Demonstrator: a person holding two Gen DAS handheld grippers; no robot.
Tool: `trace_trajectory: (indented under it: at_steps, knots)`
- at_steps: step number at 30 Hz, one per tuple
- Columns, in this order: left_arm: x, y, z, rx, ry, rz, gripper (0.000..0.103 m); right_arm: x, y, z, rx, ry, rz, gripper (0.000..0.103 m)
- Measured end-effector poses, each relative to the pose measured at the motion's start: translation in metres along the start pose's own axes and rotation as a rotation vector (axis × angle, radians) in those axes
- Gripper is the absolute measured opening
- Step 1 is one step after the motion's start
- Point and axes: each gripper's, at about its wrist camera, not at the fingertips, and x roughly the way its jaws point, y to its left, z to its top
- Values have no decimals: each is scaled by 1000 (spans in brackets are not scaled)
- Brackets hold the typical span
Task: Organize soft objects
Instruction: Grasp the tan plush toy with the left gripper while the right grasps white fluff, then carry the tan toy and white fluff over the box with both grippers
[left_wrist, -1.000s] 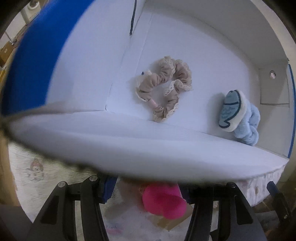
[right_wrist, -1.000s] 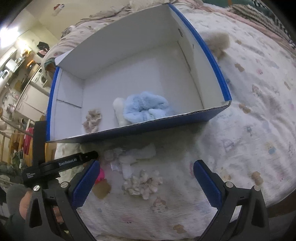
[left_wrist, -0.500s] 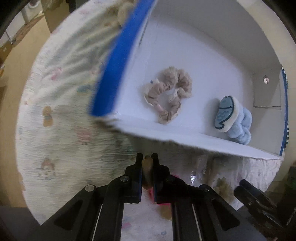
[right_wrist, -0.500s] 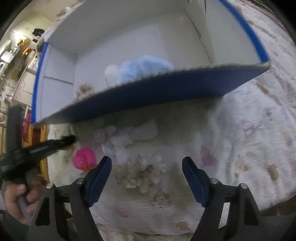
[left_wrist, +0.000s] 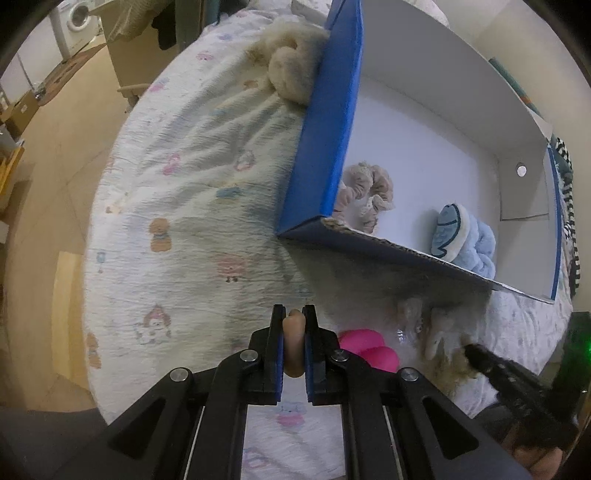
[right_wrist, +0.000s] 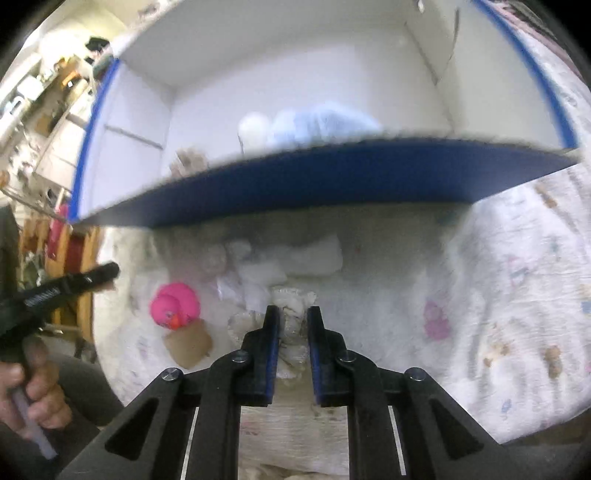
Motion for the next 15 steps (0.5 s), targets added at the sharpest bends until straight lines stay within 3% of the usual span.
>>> trace_trajectory:
  at_steps: [15]
  knots:
    - [-12, -12, -8, 62, -76, 40, 8, -38, 10, -6, -26, -95, 91, 16]
